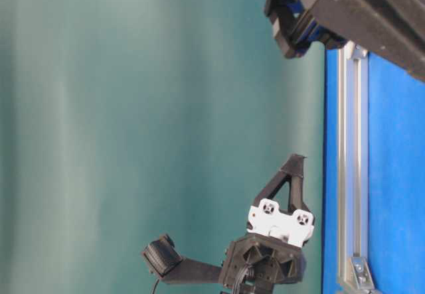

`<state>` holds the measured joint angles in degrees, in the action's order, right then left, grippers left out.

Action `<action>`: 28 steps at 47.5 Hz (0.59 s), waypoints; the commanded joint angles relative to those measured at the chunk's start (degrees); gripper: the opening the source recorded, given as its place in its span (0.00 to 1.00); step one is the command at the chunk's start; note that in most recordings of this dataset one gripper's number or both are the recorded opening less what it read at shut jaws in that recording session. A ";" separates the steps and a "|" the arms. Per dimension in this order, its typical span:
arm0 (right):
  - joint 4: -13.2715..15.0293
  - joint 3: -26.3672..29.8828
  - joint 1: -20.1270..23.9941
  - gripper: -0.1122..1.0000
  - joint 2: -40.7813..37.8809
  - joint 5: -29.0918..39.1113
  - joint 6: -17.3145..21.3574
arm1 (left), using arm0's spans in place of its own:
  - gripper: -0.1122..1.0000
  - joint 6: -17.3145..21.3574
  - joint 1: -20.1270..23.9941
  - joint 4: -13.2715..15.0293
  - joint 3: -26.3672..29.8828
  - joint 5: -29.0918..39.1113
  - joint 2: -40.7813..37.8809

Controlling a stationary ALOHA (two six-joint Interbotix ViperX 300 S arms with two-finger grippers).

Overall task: Insert the wire through the string loop located on the right side.
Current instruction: 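Lower the right gripper onto the black USB cable near its plug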

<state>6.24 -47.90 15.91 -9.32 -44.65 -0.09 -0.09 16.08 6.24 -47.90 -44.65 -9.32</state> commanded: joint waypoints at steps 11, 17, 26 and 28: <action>-0.18 1.85 1.14 0.05 3.08 2.72 0.62 | 0.10 0.18 -0.26 -1.41 0.62 2.55 2.99; -0.18 1.85 1.41 0.05 3.16 2.99 1.85 | 0.10 0.18 -0.35 -1.49 0.70 2.55 2.99; -0.18 1.85 1.85 0.09 3.08 3.16 3.52 | 0.10 0.26 -0.35 -1.49 0.70 2.46 2.99; -0.18 1.85 2.02 0.14 3.08 3.16 3.87 | 0.10 0.26 -0.26 -1.49 0.70 2.37 2.99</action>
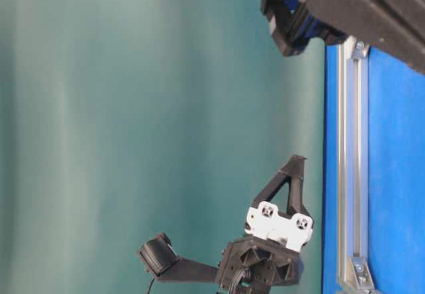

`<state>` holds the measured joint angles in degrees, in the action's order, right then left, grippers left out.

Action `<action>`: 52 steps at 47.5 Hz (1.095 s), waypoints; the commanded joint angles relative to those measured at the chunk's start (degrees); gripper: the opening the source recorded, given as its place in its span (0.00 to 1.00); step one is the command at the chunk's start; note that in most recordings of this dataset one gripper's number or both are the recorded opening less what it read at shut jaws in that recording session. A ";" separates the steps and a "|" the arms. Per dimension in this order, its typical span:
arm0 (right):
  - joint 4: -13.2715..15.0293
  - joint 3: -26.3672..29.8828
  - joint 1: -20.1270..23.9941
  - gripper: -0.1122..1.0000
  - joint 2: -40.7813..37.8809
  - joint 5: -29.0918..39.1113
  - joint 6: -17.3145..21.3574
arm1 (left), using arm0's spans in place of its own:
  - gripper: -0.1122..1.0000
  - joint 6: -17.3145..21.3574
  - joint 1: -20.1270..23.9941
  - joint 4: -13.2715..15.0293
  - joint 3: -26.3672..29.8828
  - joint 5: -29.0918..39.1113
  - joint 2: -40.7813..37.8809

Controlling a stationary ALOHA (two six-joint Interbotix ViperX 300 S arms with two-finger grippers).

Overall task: Insert the wire through the string loop located on the right side.
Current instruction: 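Lower the right gripper onto the black USB cable near its plug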

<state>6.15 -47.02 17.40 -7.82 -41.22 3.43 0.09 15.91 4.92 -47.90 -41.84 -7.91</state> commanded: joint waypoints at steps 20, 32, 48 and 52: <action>-1.58 1.14 1.05 0.82 1.32 1.32 0.70 | 0.10 0.09 -0.09 -0.26 0.79 -0.53 1.58; -5.10 2.90 2.20 0.83 -3.43 1.85 0.70 | 0.10 0.09 -0.09 -0.18 0.97 -0.53 1.58; -10.55 6.59 3.16 0.83 -11.69 3.43 0.70 | 0.10 0.18 -0.09 -0.26 0.88 -0.53 1.58; -11.34 7.03 3.16 0.82 -12.74 3.87 0.70 | 0.10 0.18 -0.09 -0.26 0.79 -0.53 1.58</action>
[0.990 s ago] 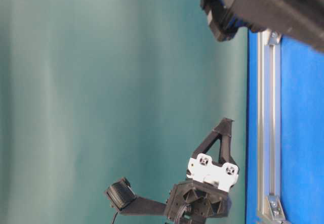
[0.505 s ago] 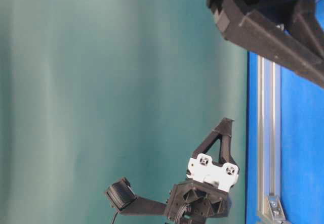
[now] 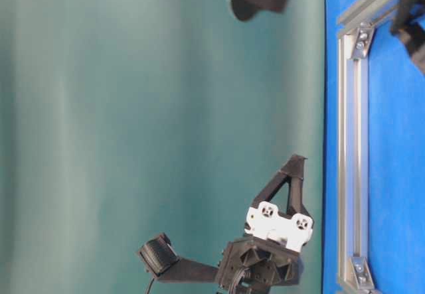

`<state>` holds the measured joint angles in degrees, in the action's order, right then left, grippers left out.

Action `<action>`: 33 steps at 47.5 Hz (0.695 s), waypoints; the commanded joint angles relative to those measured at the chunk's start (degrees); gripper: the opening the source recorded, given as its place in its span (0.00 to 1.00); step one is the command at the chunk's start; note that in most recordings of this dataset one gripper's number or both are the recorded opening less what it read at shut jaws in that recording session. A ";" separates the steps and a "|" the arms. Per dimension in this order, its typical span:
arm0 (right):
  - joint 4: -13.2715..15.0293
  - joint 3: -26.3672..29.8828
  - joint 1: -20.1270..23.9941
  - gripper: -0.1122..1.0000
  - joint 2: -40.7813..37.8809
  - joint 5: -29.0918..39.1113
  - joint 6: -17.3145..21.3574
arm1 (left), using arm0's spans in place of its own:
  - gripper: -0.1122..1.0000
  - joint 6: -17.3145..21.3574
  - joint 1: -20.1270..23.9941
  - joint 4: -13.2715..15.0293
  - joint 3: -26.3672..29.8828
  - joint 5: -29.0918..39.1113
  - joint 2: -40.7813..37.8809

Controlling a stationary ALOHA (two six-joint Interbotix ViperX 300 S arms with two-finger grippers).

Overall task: Insert the wire through the string loop located on the right side.
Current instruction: 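Lower the right gripper onto the black USB cable near its plug, then close the right gripper on the cable just behind the USB plug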

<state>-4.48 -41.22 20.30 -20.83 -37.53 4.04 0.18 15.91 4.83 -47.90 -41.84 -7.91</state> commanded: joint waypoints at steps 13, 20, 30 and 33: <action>-0.70 1.49 0.26 0.77 -0.09 1.05 0.00 | 0.10 0.09 -0.09 -0.18 0.62 -0.53 1.58; -0.70 1.67 0.26 0.66 -0.09 1.05 -0.09 | 0.10 0.09 -0.09 -0.18 0.62 -0.53 1.58; -0.35 2.02 0.26 0.19 -0.09 0.79 -0.44 | 0.10 0.09 -0.09 -0.18 0.62 -0.44 1.58; -0.35 2.11 0.26 0.10 -0.09 0.79 -0.44 | 0.10 0.09 -0.09 -0.18 0.62 -0.44 1.67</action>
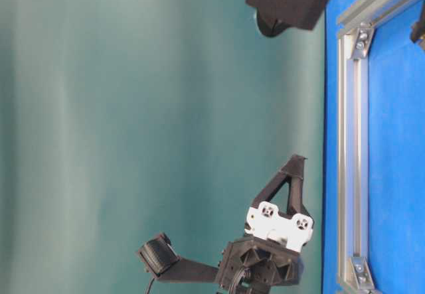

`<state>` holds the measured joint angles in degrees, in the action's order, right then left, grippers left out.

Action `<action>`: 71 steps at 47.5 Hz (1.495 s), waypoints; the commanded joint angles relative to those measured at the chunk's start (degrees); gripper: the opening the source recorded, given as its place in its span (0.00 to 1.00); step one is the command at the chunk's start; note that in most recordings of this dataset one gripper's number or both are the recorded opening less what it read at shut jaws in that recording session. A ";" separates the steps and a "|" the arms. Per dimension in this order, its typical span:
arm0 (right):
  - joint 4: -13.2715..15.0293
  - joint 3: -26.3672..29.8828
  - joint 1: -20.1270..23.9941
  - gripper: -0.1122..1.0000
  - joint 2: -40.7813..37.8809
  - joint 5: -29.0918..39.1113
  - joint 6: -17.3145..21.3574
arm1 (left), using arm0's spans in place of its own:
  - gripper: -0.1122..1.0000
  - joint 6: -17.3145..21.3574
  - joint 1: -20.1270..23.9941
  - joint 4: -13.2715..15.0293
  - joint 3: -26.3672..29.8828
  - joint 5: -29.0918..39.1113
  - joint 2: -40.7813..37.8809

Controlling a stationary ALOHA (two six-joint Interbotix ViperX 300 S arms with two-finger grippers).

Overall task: Insert the wire through the string loop located on the right side.
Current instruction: 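Close the right gripper on the cable just behind the USB plug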

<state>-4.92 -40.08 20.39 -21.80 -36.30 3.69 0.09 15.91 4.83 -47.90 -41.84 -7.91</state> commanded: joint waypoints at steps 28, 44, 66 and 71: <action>0.09 0.62 0.18 0.07 3.34 2.11 0.00 | 0.10 0.18 -0.18 -0.26 0.44 -0.18 1.67; 0.09 0.44 0.18 0.07 11.87 12.39 -0.35 | 0.10 0.18 -0.09 -0.26 0.53 -0.18 1.58; 0.09 0.44 0.09 0.07 13.89 14.50 -1.14 | 0.10 0.18 -0.09 -0.26 0.53 -0.18 1.67; 0.09 0.44 0.18 0.07 13.89 14.50 -1.14 | 0.10 0.09 -0.09 -0.26 0.53 -0.18 1.67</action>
<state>-4.92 -40.08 20.39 -9.84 -21.62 2.55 0.18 15.91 4.75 -47.90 -41.75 -7.91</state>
